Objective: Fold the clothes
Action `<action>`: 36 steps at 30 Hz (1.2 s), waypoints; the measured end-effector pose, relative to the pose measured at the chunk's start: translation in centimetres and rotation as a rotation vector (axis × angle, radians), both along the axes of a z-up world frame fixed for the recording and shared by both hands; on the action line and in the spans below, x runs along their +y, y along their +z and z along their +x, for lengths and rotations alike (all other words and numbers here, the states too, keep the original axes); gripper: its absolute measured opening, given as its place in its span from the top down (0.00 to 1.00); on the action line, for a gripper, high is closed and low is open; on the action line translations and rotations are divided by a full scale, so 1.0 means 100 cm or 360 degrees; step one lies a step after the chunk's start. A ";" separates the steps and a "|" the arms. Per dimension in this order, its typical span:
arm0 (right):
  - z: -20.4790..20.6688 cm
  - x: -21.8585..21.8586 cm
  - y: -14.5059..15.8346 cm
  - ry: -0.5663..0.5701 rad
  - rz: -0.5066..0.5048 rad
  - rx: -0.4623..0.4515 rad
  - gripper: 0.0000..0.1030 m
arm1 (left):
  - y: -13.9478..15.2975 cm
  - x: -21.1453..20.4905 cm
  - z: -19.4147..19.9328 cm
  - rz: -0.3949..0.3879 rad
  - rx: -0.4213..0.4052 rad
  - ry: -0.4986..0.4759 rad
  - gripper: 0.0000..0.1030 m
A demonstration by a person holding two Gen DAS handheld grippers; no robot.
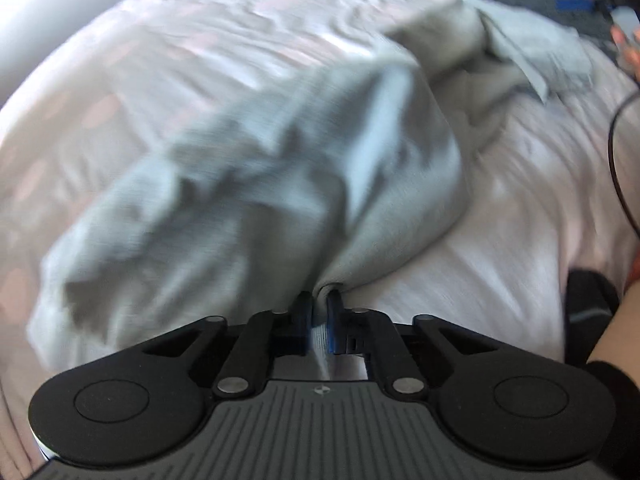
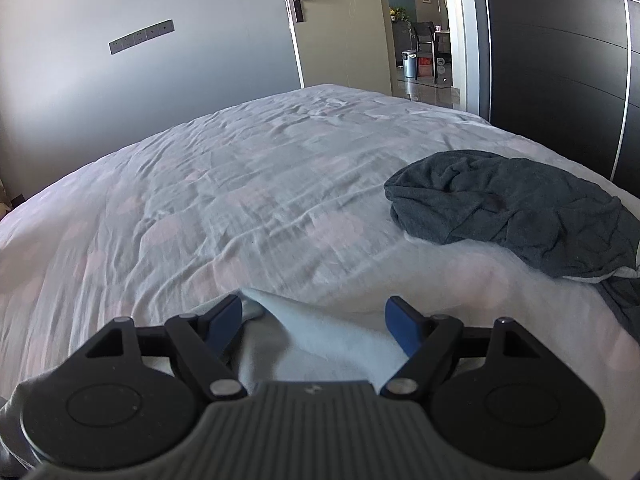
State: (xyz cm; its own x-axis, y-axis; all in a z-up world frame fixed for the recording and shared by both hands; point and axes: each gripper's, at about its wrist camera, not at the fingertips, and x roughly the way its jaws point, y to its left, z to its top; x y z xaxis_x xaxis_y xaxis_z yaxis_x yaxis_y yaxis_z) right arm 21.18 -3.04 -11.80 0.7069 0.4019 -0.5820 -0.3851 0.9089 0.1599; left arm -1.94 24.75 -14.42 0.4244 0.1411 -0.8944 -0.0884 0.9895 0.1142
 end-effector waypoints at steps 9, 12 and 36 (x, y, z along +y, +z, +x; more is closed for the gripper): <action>-0.004 0.026 -0.028 0.0320 -0.0165 0.0371 0.21 | 0.097 0.055 -0.011 0.0066 -0.0446 0.0273 0.96; -0.006 0.037 -0.037 0.0348 -0.0303 0.0408 0.23 | 0.124 0.074 0.001 0.0142 -0.0522 0.0331 0.96; 0.055 0.031 -0.045 0.0178 -0.0134 0.0195 0.96 | 0.079 0.148 0.062 0.0031 -0.0416 0.0560 0.73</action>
